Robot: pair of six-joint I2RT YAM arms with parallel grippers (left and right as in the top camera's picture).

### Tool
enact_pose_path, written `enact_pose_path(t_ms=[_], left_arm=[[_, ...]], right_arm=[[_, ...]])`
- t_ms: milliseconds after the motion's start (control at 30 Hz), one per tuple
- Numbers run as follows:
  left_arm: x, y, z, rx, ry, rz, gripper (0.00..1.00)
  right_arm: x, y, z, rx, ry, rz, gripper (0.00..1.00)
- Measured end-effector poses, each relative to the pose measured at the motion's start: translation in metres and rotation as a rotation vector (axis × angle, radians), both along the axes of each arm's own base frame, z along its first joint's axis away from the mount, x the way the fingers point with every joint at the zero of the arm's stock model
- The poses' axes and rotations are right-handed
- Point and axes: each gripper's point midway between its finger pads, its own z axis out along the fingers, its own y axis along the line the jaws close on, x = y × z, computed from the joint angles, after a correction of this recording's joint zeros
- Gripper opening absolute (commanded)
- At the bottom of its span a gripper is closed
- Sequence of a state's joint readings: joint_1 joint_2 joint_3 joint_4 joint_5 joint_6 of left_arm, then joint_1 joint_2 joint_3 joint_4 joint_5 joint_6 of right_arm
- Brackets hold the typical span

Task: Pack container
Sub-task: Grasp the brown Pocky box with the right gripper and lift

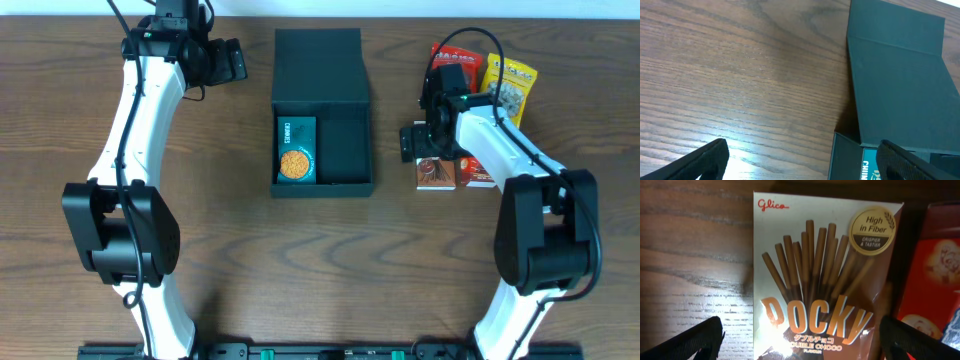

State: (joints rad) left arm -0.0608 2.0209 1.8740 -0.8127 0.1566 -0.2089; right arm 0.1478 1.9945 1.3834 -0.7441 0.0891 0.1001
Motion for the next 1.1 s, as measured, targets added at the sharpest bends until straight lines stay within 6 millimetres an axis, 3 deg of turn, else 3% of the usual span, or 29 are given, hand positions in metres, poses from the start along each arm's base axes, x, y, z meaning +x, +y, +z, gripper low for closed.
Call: enact_pose_path(t_ms=[267, 667, 900, 1100], left_arm=[[0.0, 0.0, 0.0, 0.0, 0.001, 0.0, 0.95], [0.0, 0.0, 0.0, 0.0, 0.001, 0.0, 0.95], [0.0, 0.0, 0.0, 0.0, 0.001, 0.0, 0.95], [0.0, 0.0, 0.0, 0.0, 0.002, 0.0, 0.95]], right_arm=[[0.003, -0.009, -0.006, -0.001, 0.003, -0.024, 0.99], [0.002, -0.007, -0.023, 0.007, 0.031, -0.021, 0.99], [0.002, -0.005, -0.023, 0.017, 0.033, -0.014, 0.72], [0.002, -0.003, -0.022, 0.033, 0.032, -0.013, 0.71]])
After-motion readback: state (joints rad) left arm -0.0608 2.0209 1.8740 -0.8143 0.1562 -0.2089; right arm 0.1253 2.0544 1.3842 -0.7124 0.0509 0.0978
